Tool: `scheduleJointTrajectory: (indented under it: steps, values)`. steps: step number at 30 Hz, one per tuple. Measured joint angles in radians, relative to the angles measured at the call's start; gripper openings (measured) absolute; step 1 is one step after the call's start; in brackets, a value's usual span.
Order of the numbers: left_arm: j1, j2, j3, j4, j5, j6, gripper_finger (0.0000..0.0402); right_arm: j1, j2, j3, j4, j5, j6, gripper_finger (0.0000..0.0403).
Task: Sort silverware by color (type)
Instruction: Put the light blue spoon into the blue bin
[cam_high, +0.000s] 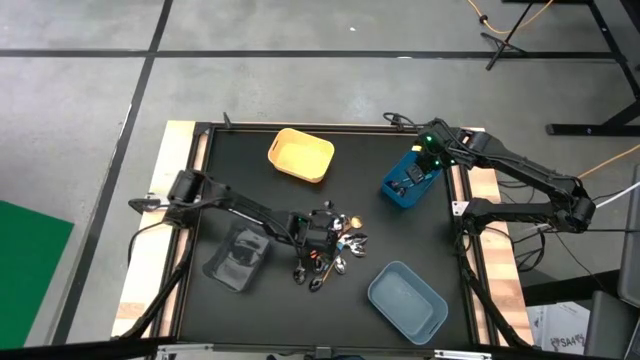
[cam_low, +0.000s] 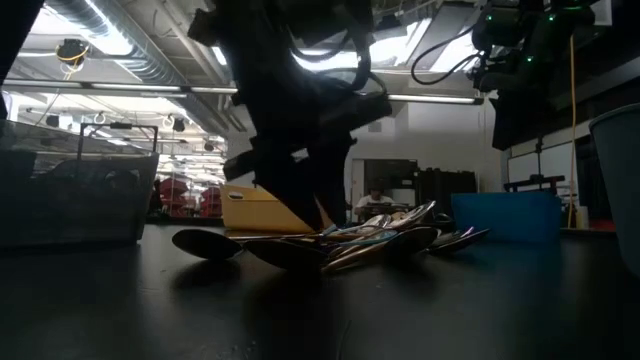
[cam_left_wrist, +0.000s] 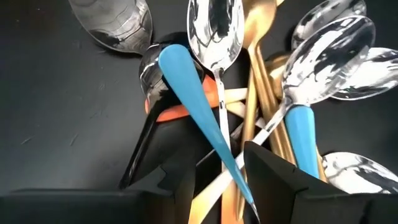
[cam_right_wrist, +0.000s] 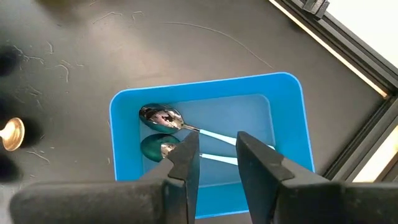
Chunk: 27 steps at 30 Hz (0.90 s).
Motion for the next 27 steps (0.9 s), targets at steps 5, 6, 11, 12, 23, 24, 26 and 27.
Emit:
scheduleJointTrajectory:
  steps: [5, 6, 11, 12, 23, 24, 26, 27]
  values:
    - [0.005, 0.001, 0.000, 0.002, -0.003, 0.000, 0.0130, 0.000, 0.000, 0.000, 0.001, 0.000, 0.000, 0.0095]
    - [0.005, 0.001, 0.000, 0.002, -0.004, 0.000, 0.0129, 0.000, 0.000, 0.000, 0.001, 0.000, 0.000, 0.0095]
    - [0.006, 0.009, 0.000, 0.004, 0.000, -0.001, 0.0108, 0.000, 0.000, 0.000, 0.003, 0.000, 0.000, 0.0095]
    - [0.006, 0.012, 0.000, 0.003, -0.001, -0.001, 0.0103, 0.000, 0.000, 0.000, 0.003, 0.000, 0.000, 0.0095]
    - [0.006, 0.022, 0.000, 0.013, -0.008, 0.001, 0.0057, 0.000, 0.000, 0.000, 0.003, 0.000, 0.000, 0.0095]
    - [0.006, 0.022, 0.000, 0.013, -0.008, 0.001, 0.0052, 0.000, 0.000, 0.000, 0.003, 0.000, 0.000, 0.0095]
    - [0.006, 0.022, 0.000, 0.013, -0.009, 0.001, 0.0042, 0.000, 0.000, 0.000, 0.003, 0.000, 0.000, 0.0095]
    - [0.006, 0.022, 0.000, 0.013, -0.009, 0.001, 0.0038, 0.000, 0.000, 0.000, 0.003, 0.000, 0.000, 0.0095]
